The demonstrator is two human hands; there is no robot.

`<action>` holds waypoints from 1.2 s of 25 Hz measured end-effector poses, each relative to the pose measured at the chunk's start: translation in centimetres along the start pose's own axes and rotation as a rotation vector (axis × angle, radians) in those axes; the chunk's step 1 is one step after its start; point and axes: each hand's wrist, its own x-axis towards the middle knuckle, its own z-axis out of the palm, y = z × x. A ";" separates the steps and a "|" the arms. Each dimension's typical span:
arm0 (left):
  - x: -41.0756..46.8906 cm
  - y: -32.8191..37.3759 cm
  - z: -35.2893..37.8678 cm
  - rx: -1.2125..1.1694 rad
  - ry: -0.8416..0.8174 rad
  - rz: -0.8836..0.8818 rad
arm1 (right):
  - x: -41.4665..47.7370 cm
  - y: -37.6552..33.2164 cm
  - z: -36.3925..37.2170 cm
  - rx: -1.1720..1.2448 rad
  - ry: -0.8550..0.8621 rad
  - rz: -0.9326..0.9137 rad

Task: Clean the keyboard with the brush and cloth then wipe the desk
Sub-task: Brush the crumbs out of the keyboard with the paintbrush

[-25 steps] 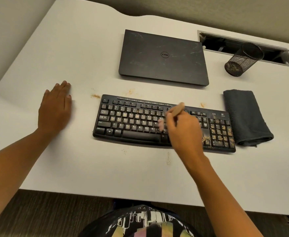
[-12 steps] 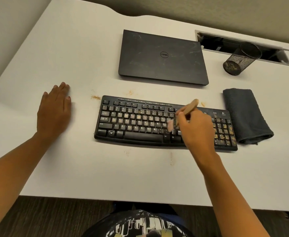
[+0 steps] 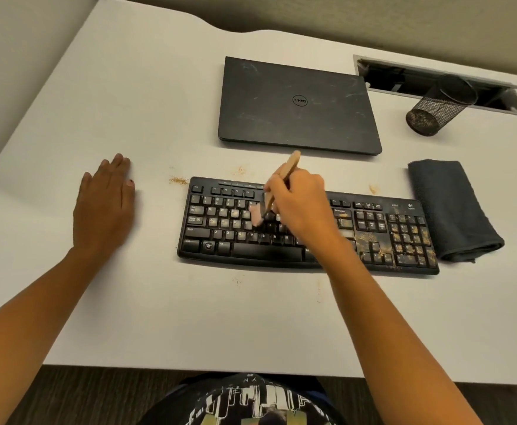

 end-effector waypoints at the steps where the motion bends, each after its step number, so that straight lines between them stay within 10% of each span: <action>1: -0.1 0.0 0.0 0.003 0.002 0.001 | 0.3 0.0 -0.5 0.013 0.019 0.012; 20: -3.8 4.7 -0.8 -0.259 -0.068 -0.067 | 1.5 -0.4 -0.3 -0.085 -0.010 -0.011; 30: -5.8 6.2 0.0 0.062 -0.205 0.045 | 0.5 -1.9 2.2 -0.129 -0.128 -0.064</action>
